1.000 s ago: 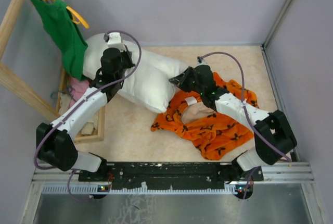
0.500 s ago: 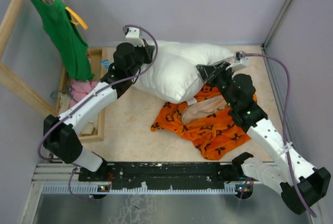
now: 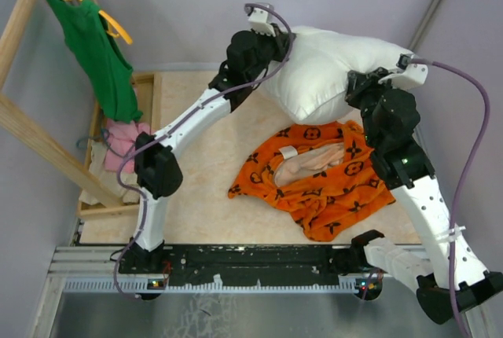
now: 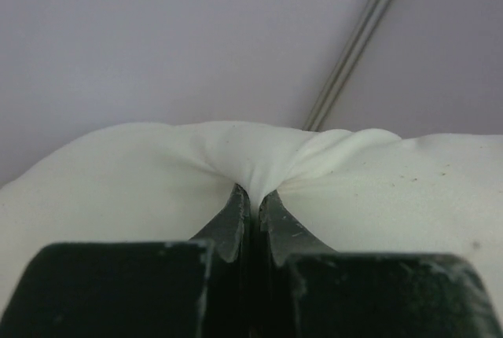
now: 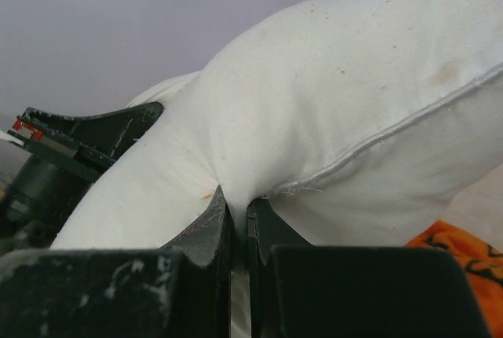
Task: Remove the pillowcase from the pillow
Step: Place the pillow at the center of the board.
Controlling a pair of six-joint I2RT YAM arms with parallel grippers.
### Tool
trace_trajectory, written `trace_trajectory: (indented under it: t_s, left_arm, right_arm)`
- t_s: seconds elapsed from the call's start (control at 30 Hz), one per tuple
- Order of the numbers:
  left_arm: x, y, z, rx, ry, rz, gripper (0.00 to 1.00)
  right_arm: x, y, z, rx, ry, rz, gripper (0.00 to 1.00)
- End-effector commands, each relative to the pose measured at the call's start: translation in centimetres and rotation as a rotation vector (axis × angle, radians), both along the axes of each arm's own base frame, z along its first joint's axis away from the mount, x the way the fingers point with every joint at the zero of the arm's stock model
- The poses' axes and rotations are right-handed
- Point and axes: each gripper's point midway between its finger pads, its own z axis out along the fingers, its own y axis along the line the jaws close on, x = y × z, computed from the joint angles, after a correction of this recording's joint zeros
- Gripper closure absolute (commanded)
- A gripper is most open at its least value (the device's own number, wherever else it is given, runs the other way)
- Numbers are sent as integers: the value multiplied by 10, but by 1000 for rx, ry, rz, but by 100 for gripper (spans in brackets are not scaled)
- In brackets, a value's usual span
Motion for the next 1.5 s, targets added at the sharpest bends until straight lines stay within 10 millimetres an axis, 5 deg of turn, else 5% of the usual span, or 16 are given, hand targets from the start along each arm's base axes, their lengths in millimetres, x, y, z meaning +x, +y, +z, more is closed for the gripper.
trace_trajectory:
  t_s: [0.0,0.33,0.63,0.7,0.73,0.77,0.8,0.97,1.0,1.17,1.23,1.3,1.47]
  left_arm:
    - [1,-36,50,-216,-152,-122,100]
    - [-31,-150,-25,-583,-77,-399,100]
    - [-55,-195,-75,-823,73,-409,100]
    - [-60,-200,-85,-751,77,-472,80]
    - [-60,-198,-95,-674,73,-514,53]
    - [-62,-195,-101,-606,85,-575,15]
    - [-61,-186,-107,-540,102,-617,2]
    - [-38,-100,-147,-212,212,-515,0]
    - [-38,-77,-142,-155,211,-464,0]
    - [-34,7,-205,171,345,-190,0]
    - [-44,21,-225,236,401,-165,0]
    - [-58,22,-244,250,460,-190,0]
    - [-98,13,-308,351,589,-254,1]
  right_arm:
    - [-28,-61,38,12,-40,-259,100]
    - [-84,-128,24,-2,17,-563,100]
    - [-114,-171,7,-20,59,-860,100]
    - [-117,-177,2,-39,64,-906,100]
    - [-117,-178,1,-48,68,-921,100]
    - [-116,-179,0,-56,74,-934,100]
    - [-115,-180,-2,-63,83,-944,100]
    - [-108,-187,-14,-95,135,-986,100]
    - [-106,-190,-17,-100,147,-993,100]
    - [-88,-223,-55,-82,293,-1005,98]
    - [-81,-225,-67,-74,328,-999,81]
    - [-74,-220,-69,-56,332,-957,7]
    - [-72,-204,-22,-33,233,-875,1]
